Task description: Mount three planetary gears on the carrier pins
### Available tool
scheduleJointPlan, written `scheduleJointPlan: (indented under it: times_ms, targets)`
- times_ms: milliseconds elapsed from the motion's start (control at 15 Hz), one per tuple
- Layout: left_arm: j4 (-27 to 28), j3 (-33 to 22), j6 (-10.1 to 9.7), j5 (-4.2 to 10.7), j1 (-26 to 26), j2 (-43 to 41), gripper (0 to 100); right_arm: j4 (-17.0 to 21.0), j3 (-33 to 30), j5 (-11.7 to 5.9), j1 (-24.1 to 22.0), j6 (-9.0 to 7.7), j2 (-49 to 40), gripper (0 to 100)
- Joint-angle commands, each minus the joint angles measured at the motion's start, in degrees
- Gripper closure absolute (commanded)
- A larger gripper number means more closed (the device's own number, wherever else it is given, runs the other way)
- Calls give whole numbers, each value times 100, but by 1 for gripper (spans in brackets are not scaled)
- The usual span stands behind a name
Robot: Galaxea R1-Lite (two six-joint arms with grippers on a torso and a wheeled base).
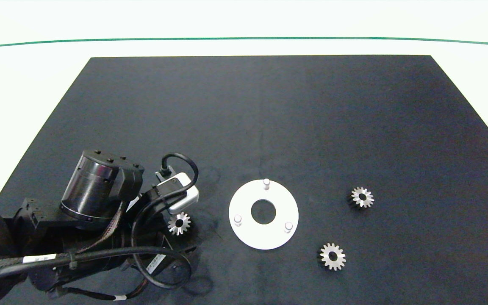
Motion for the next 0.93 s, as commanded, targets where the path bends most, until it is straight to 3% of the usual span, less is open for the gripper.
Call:
scheduleJointPlan:
  times_ms: [67,333,933]
  targets:
    - [-129,56,49,7,173,201,0,16,-1,-32,11,-11,3,0]
    - [-182,100,57,-2,252,236,1,16,-1,-32,11,-2,3,0]
    - [-331,188,75,-11,243,245,19,7,-1,-41,11,-2,-41,0]
